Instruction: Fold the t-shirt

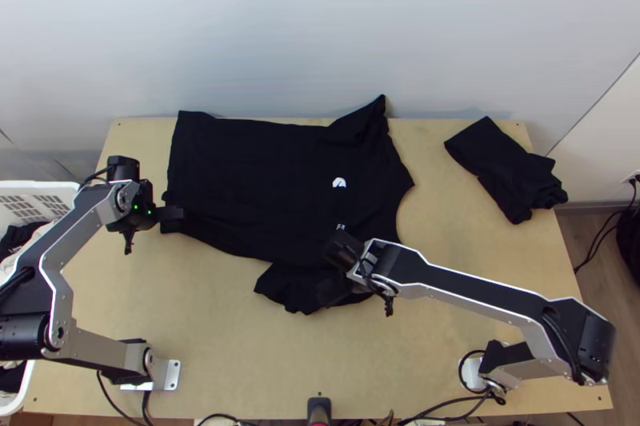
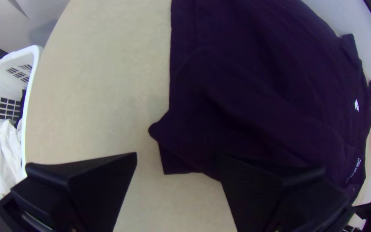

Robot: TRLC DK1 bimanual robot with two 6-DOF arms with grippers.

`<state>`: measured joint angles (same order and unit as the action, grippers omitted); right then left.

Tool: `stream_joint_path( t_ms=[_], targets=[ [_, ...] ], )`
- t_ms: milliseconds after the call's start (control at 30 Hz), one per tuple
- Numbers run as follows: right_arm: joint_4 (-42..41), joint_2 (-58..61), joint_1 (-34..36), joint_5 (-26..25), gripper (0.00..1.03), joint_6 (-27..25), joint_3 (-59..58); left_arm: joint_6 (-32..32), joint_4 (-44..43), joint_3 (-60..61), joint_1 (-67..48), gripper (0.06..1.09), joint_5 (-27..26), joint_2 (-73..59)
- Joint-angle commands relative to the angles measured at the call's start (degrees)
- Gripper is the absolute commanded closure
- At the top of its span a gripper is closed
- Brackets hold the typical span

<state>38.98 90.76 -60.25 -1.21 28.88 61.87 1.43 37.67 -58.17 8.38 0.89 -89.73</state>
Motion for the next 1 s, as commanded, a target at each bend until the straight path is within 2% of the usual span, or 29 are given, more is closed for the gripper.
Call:
stream_joint_path(
  t_ms=[0, 100, 167, 233, 300, 533, 800, 900, 967],
  targets=[
    [1.10, 0.21, 0.13, -0.02, 0.07, -0.06, 0.18, 0.33, -4.45, 1.13, 0.06, 0.33, -0.18, -2.02],
    [1.10, 0.21, 0.13, -0.11, 0.07, -0.06, 0.18, 0.50, -5.15, 1.22, -0.03, 0.51, -0.09, -3.08],
    [1.10, 0.38, 0.13, -0.11, 0.07, -0.06, 0.27, 0.33, -4.71, 1.48, -0.38, 0.54, -0.09, -3.78],
    [1.10, 0.38, 0.13, -0.11, 0.07, -0.14, 0.54, 0.15, -5.41, 2.19, -0.74, 0.73, -0.09, -3.61],
    [1.54, 0.38, 0.13, -0.11, 0.07, -0.23, 0.80, -0.38, -8.49, 3.42, -0.82, 1.02, -0.01, -1.85],
    [3.47, 1.08, -3.47, 0.07, 0.07, -1.02, 0.36, 0.94, -8.58, 4.56, -1.18, 1.04, -0.09, 4.30],
    [-1.89, 4.16, -2.86, -0.02, 0.07, -1.90, -2.72, 1.47, -5.41, 1.75, -2.23, 1.04, -0.09, 10.46],
    [-4.35, 5.13, -2.15, -0.72, 0.19, -1.81, -3.42, 1.56, -3.04, -1.15, -2.05, 1.04, -0.18, 11.07],
    [-5.58, 5.83, -0.75, -0.90, 0.19, -1.64, -3.95, 2.26, -1.99, -2.47, -2.05, 1.04, -0.18, 11.42]
  ],
)
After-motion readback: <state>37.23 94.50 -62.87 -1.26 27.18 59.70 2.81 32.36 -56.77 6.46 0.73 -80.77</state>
